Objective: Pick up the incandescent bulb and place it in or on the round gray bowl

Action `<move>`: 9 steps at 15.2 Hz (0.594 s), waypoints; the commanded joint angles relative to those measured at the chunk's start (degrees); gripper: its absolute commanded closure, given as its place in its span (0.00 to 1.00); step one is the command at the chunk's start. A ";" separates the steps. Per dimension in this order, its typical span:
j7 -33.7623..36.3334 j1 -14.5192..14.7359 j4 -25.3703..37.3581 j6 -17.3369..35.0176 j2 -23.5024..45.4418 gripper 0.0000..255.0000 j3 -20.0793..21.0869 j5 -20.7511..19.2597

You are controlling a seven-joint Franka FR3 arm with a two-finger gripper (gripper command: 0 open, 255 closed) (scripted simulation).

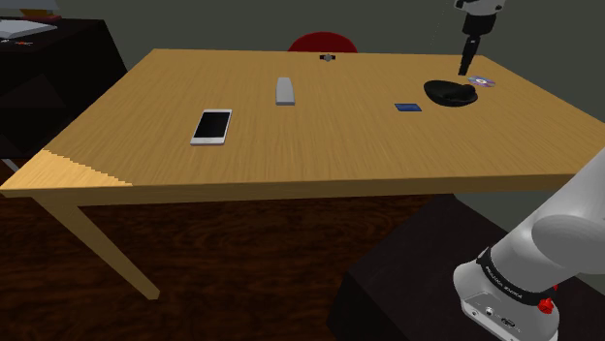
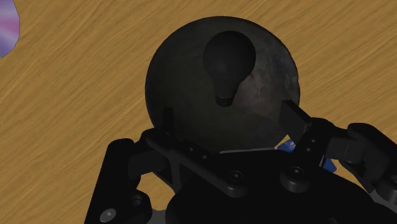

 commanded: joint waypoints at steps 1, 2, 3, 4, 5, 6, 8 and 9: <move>-0.09 0.21 2.77 -2.97 -0.19 0.00 0.17 0.02; -0.11 0.37 4.56 -4.88 -0.29 0.00 0.29 0.03; -0.15 0.48 6.04 -6.38 -0.30 0.00 0.39 0.07; -0.15 0.48 6.04 -6.38 -0.30 0.00 0.39 0.07; -0.14 0.48 6.03 -6.38 -0.31 0.00 0.39 0.07; -0.14 0.48 6.04 -6.38 -0.31 0.00 0.39 0.07; -0.15 0.48 6.04 -6.38 -0.30 0.00 0.39 0.07; -0.15 0.47 6.04 -6.38 -0.30 0.00 0.39 0.07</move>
